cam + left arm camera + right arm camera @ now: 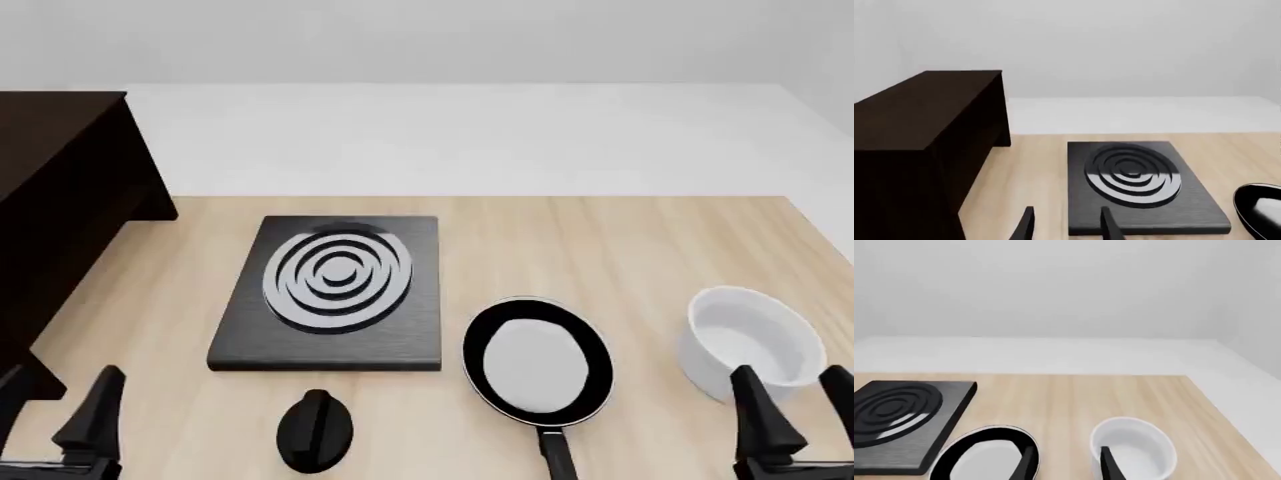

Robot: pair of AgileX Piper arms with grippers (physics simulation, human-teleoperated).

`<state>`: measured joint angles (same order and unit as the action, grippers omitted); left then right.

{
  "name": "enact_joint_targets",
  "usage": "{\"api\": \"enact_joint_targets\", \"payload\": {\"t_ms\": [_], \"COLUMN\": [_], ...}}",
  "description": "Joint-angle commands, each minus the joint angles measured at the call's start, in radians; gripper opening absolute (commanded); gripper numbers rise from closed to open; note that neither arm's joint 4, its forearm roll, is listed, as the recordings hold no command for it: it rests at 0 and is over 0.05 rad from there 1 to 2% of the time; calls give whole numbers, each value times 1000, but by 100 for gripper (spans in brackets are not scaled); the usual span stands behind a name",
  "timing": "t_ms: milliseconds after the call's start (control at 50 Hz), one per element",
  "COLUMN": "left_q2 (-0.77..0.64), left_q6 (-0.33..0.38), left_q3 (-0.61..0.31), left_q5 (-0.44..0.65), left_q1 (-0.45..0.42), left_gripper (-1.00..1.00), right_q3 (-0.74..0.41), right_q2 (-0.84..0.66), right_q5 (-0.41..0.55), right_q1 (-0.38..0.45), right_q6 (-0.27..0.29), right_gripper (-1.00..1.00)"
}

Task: Put the frying pan on the cabinet shelf.

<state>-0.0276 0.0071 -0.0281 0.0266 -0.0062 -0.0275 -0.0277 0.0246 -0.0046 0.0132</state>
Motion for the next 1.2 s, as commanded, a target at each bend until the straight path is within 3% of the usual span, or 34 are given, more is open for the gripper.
{"api": "enact_joint_targets", "payload": {"t_ms": [20, 400, 740, 820, 940, 1020, 1080, 1100, 1120, 1180, 1200], "left_q2": [23, 13, -17, -20, -27, -34, -32, -16, -17, -20, -22], "left_q6": [-4, -3, -9, -13, -7, 7, 9, 15, 7, 3, 2], "left_q3": [20, 16, 23, 20, 22, 27, 28, 26, 27, 27, 27], "left_q5": [-19, -12, -40, -38, -45, -58, -55, -42, -37, -40, -42], "left_q1": [-4, -27, -32, -32, -33, -31, -36, -41, -38, -37, -38], "left_gripper": [100, 100, 100, 100, 100, 100, 100, 100, 100, 100, 100], "right_q3": [19, 2, -175, -234, -360, -478, -521, -558, -618, -628, -640], "right_q2": [26, 14, 15, -13, -81, -80, -159, -168, -212, -232, -225], "right_q5": [-32, -26, 127, 181, 280, 373, 428, 465, 559, 607, 615], "right_q1": [14, 19, 3, 31, 87, 49, 130, 136, 204, 211, 195], "right_q6": [-16, 9, -4, 39, 1, 19, 75, 49, 30, 75, 66], "right_gripper": [100, 100, 100, 100, 100, 100, 100, 100, 100, 100, 100]}}
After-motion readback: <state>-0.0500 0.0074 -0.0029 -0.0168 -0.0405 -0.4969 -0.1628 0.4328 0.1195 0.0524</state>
